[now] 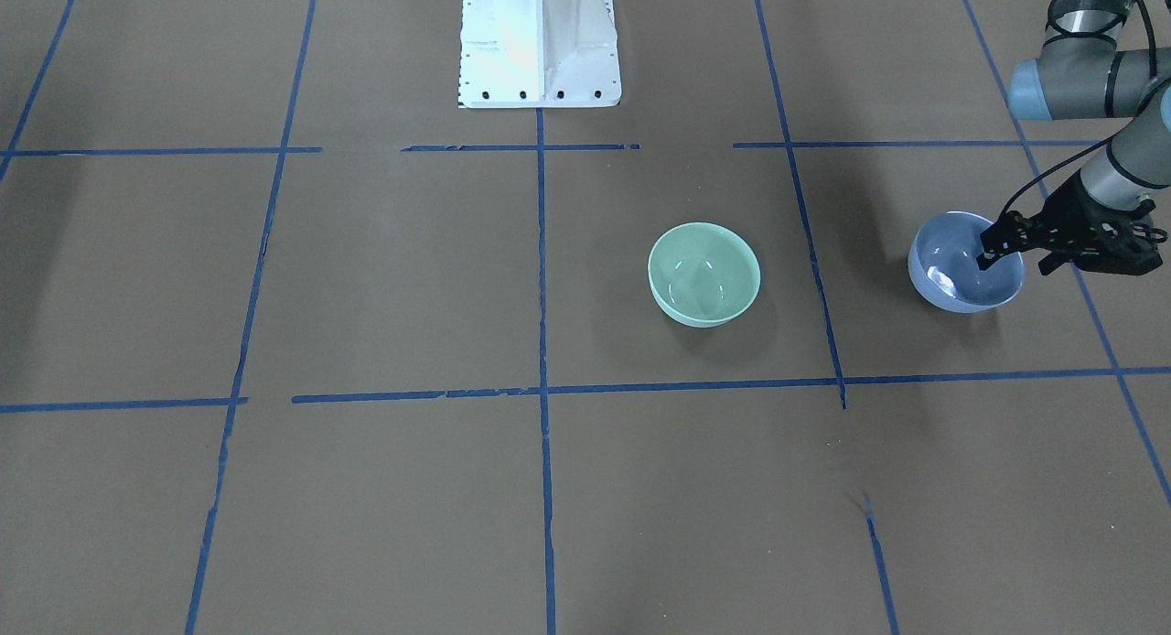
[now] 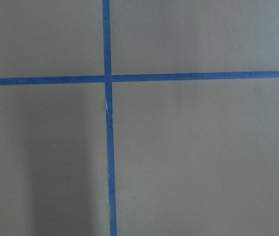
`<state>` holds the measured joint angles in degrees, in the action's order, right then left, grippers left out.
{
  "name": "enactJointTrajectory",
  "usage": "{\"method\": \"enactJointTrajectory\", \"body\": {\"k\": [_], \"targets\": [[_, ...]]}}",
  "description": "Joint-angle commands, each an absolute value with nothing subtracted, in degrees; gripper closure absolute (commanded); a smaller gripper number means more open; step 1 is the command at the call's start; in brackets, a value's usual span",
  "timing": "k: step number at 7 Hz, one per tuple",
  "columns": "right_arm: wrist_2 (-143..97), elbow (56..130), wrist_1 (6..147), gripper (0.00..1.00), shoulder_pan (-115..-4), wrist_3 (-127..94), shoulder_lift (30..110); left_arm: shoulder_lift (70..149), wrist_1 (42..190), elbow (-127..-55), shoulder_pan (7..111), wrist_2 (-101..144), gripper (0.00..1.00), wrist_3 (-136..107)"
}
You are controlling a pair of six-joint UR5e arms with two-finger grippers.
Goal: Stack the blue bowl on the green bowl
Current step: 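Lower the left gripper onto the rim of the blue bowl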
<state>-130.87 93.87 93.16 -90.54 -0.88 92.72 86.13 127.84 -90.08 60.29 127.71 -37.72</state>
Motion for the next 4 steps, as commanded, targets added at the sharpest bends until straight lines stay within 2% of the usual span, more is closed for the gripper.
{"method": "enactJointTrajectory", "body": {"k": [1, 2, 4], "targets": [[-130.87, 93.87, 93.16, 0.00, -90.53, -0.88, 92.72, 86.13, 127.97, -90.18, 59.50, 127.71, 0.19, -37.36], [-130.87, 93.87, 93.16, 0.00, -90.53, -0.88, 92.72, 86.05, 127.88, -90.18, 59.50, 127.71, 0.26, -37.09], [-130.87, 93.87, 93.16, 0.00, -90.53, -0.88, 92.72, 85.96, 127.88, -90.52, 59.94, 127.71, 0.66, -36.91]]}}
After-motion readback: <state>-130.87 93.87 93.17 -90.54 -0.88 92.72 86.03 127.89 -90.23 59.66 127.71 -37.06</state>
